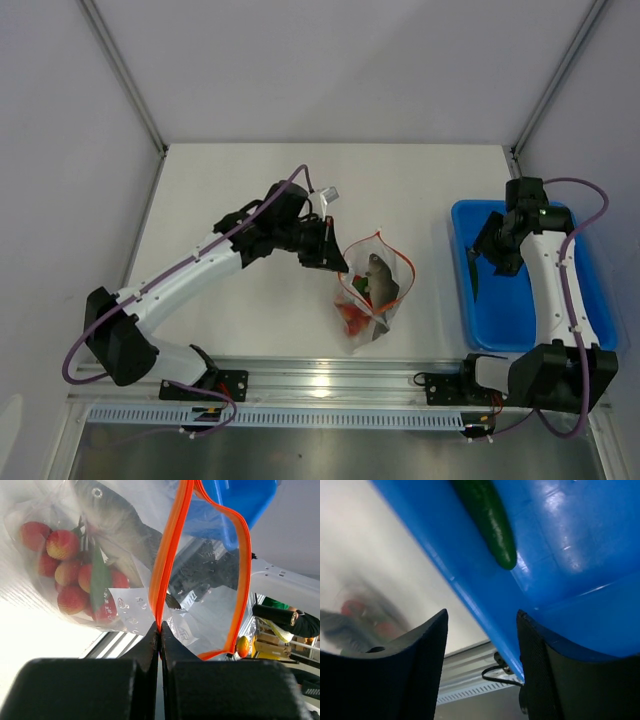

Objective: Place the food in the zip-top bag and seal the zipper
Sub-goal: Pick up the fake vegetable from the bin.

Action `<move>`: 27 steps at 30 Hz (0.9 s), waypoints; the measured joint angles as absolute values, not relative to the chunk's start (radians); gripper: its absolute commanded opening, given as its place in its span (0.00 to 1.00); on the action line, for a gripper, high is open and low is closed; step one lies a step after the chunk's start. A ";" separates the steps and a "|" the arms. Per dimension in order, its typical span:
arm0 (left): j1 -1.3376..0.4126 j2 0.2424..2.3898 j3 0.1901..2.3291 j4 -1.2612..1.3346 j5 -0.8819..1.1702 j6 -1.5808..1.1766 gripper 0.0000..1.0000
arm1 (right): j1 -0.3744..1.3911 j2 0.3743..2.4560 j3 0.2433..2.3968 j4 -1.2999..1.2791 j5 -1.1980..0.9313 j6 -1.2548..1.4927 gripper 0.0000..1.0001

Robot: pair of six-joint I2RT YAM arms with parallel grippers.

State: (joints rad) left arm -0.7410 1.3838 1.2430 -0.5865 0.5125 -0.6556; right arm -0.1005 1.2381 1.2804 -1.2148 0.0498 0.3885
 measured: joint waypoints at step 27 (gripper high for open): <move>-0.657 1.371 1.225 -0.579 0.645 -0.532 0.01 | -0.138 1.573 0.970 -0.723 0.059 0.327 0.52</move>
State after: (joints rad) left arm -0.6575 1.3708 1.2255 -0.5785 0.6445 -0.5316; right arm -0.1383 1.5726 0.9695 -0.7227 0.0586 0.3271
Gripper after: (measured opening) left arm 0.005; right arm 0.542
